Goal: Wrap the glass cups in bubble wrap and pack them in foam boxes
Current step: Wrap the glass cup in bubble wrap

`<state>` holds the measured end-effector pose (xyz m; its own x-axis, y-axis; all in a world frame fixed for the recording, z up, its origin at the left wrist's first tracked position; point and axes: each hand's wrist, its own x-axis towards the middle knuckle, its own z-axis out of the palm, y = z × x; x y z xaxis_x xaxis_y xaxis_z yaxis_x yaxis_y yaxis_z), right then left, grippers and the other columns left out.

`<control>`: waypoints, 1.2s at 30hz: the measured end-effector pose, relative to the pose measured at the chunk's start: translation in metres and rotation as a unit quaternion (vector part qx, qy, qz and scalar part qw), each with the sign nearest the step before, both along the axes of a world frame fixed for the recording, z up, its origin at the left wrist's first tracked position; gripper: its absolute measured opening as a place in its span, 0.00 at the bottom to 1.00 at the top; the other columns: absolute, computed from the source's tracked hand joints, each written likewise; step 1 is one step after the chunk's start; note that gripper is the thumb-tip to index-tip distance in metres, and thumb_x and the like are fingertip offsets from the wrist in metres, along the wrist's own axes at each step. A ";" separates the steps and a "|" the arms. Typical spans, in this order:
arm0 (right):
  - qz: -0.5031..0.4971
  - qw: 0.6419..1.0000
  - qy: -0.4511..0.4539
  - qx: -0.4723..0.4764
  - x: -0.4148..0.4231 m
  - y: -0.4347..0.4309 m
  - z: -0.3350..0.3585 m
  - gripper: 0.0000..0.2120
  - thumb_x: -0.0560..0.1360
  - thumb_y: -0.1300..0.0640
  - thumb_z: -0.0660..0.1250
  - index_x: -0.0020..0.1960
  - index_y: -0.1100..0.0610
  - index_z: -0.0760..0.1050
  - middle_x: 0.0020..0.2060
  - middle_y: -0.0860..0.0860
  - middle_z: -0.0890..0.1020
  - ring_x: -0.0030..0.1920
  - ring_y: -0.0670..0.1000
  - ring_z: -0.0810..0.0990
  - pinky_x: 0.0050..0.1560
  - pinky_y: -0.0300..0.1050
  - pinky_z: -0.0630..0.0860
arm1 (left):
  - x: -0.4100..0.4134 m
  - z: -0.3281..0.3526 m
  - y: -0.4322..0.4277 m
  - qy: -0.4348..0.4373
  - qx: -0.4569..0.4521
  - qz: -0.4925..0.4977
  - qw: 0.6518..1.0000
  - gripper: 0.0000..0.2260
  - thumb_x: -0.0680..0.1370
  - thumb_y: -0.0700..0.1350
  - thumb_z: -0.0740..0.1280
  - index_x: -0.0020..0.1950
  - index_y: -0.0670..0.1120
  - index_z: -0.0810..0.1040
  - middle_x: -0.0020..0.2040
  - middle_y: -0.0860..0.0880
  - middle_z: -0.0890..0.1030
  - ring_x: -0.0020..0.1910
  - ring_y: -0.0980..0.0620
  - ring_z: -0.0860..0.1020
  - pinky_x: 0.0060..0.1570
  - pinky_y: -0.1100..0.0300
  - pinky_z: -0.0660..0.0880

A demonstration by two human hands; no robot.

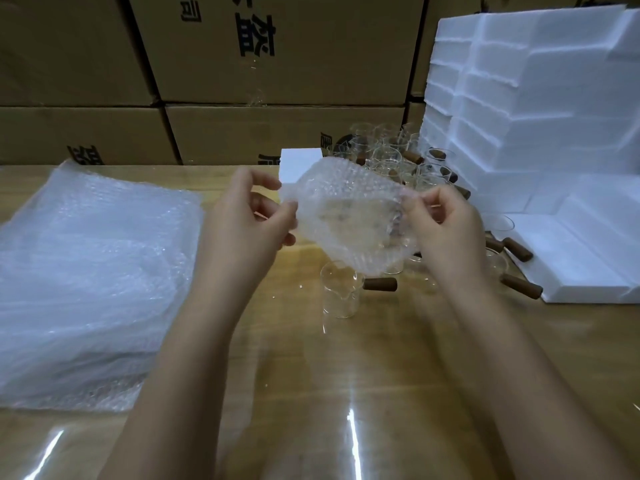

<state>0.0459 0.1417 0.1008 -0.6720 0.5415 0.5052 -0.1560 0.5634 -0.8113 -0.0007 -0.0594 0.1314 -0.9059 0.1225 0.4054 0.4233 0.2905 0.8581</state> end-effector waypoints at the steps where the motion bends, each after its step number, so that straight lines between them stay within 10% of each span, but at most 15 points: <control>1: -0.015 1.000 -0.005 0.011 0.001 0.002 0.000 0.11 0.76 0.51 0.66 0.37 0.53 0.70 0.30 0.44 0.75 0.30 0.38 0.73 0.30 0.29 0.67 | 0.001 0.003 -0.004 0.012 -0.016 0.009 1.000 0.09 0.77 0.44 0.68 0.46 0.57 0.71 0.34 0.52 0.81 0.29 0.57 0.81 0.38 0.51 0.79; 8: -0.017 0.981 0.038 0.191 0.007 -0.006 0.008 0.07 0.77 0.54 0.67 0.43 0.53 0.71 0.29 0.44 0.74 0.29 0.44 0.74 0.28 0.42 0.70 | 0.015 0.019 -0.011 0.119 -0.036 0.072 0.990 0.05 0.78 0.47 0.66 0.44 0.57 0.76 0.35 0.56 0.78 0.35 0.54 0.81 0.37 0.46 0.79; 16: 0.330 0.925 -0.064 -0.175 0.000 -0.015 0.004 0.16 0.75 0.41 0.61 0.57 0.51 0.71 0.44 0.46 0.85 0.46 0.47 0.84 0.44 0.38 0.79 | 0.011 0.013 -0.007 0.124 -0.035 0.112 0.985 0.06 0.78 0.46 0.66 0.52 0.54 0.71 0.35 0.54 0.77 0.35 0.51 0.80 0.39 0.46 0.78; 20: 0.190 0.951 -0.238 0.062 -0.004 0.001 -0.016 0.09 0.81 0.52 0.58 0.59 0.50 0.73 0.50 0.44 0.82 0.50 0.50 0.81 0.52 0.46 0.78 | 0.010 0.012 -0.007 0.148 -0.057 0.114 0.981 0.05 0.78 0.47 0.65 0.49 0.52 0.70 0.36 0.54 0.77 0.34 0.51 0.79 0.36 0.47 0.78; 24: 0.159 0.834 -0.439 0.294 -0.007 0.011 -0.033 0.18 0.78 0.54 0.61 0.68 0.52 0.68 0.60 0.49 0.76 0.57 0.49 0.75 0.56 0.46 0.74 | 0.009 0.008 -0.004 0.159 -0.084 0.104 0.978 0.01 0.78 0.47 0.66 0.47 0.51 0.75 0.36 0.54 0.78 0.35 0.51 0.79 0.37 0.47 0.78; 30: 0.206 0.801 -0.487 0.282 -0.013 0.011 -0.046 0.07 0.80 0.50 0.58 0.52 0.52 0.69 0.39 0.46 0.73 0.40 0.47 0.74 0.36 0.42 0.67 | 0.005 -0.001 0.002 0.153 -0.094 0.077 0.981 0.01 0.78 0.46 0.67 0.46 0.50 0.78 0.37 0.55 0.78 0.36 0.51 0.78 0.38 0.49 0.77; 36: 0.170 0.828 -0.459 0.273 0.004 0.033 -0.010 0.10 0.80 0.47 0.57 0.48 0.52 0.73 0.40 0.49 0.77 0.39 0.48 0.76 0.38 0.44 0.71 | -0.005 -0.015 0.008 0.116 -0.130 0.066 0.982 0.04 0.78 0.47 0.67 0.43 0.55 0.76 0.34 0.56 0.76 0.36 0.55 0.77 0.35 0.56 0.73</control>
<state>0.0502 0.1744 0.0911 -0.9754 0.1019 -0.1954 0.1609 0.9353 -0.3153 -0.0053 -0.0511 0.1162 -0.8080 0.1367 0.5731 0.5422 0.5532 0.6325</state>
